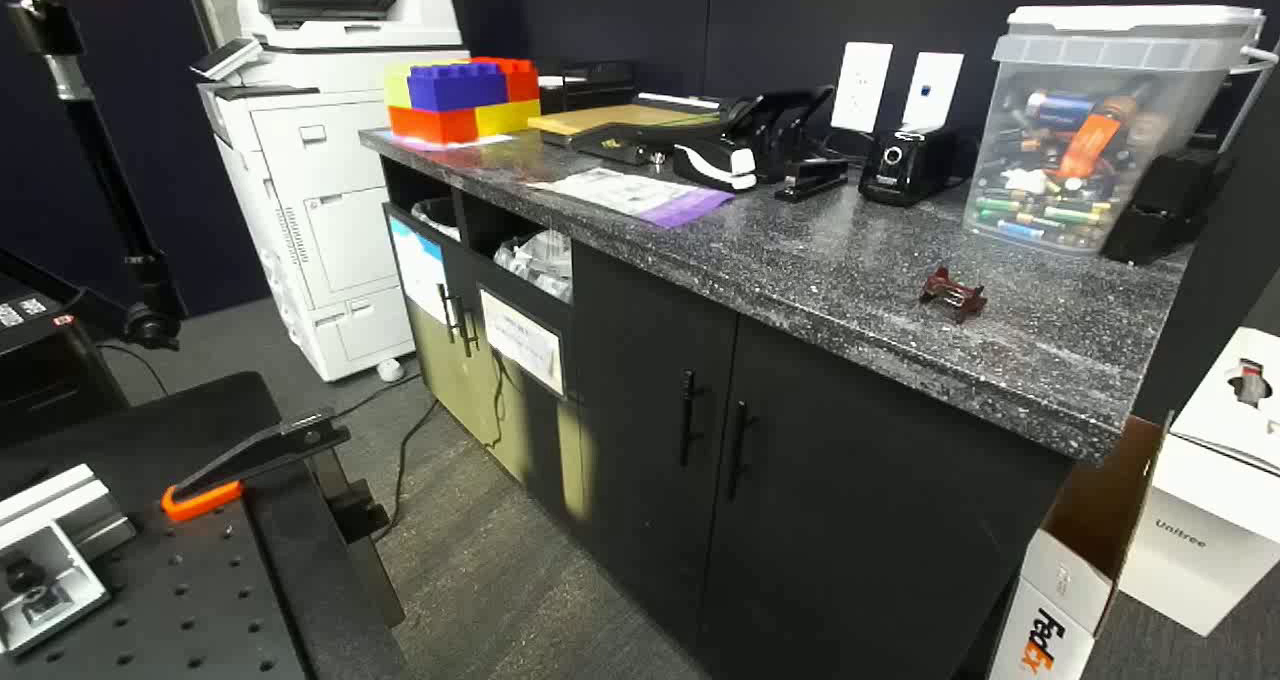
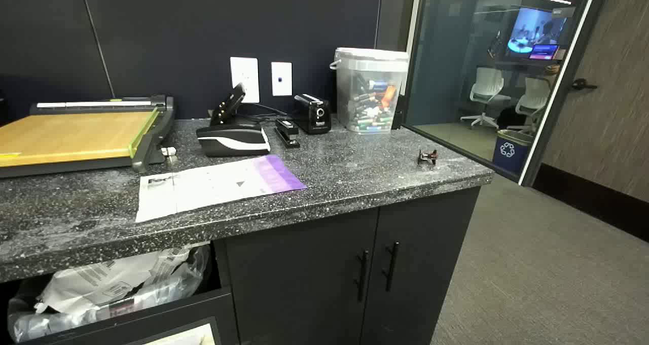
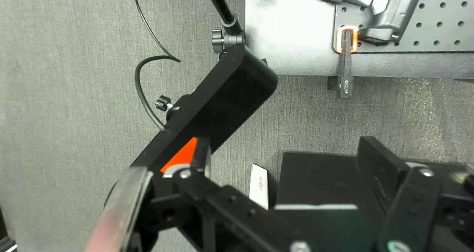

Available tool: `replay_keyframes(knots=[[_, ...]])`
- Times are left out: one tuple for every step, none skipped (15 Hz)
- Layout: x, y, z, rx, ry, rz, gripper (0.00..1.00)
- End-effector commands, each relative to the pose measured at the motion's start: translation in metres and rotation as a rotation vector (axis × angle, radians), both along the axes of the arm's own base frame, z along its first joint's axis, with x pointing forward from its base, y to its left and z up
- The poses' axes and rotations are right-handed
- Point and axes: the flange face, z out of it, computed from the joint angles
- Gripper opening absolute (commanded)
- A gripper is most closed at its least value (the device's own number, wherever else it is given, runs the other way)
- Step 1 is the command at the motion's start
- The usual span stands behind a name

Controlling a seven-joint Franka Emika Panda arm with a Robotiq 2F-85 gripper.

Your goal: Move the staple remover to the left

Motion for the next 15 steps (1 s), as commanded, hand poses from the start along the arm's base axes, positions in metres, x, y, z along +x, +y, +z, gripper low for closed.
replay_keyframes(knots=[[0.0, 0.0, 0.0, 0.0, 0.001, 0.0, 1.0], [0.0, 0.0, 0.0, 0.0, 0.001, 0.0, 1.0], [0.0, 0.0, 0.0, 0.0, 0.001, 0.0, 1.0], [0.0, 0.0, 0.0, 0.0, 0.001, 0.0, 1.0], [0.0, 0.0, 0.0, 0.0, 0.001, 0.0, 1.0], [0.0, 0.0, 0.0, 0.0, 0.001, 0.0, 1.0], [0.0, 0.0, 0.0, 0.0, 0.001, 0.0, 1.0], [0.0, 0.0, 0.0, 0.0, 0.001, 0.0, 1.0], [0.0, 0.0, 0.0, 0.0, 0.001, 0.0, 1.0], [0.008, -0.001, -0.005, 0.005, 0.024, -0.006, 1.0], [0.024, -0.006, -0.013, 0.006, 0.038, -0.03, 1.0], [0.041, -0.01, -0.021, 0.017, 0.048, -0.043, 1.0], [0.059, -0.014, -0.026, 0.024, 0.05, -0.056, 1.0], [0.073, -0.016, -0.026, 0.029, 0.048, -0.063, 1.0], [0.092, -0.02, -0.027, 0.031, 0.041, -0.066, 1.0]])
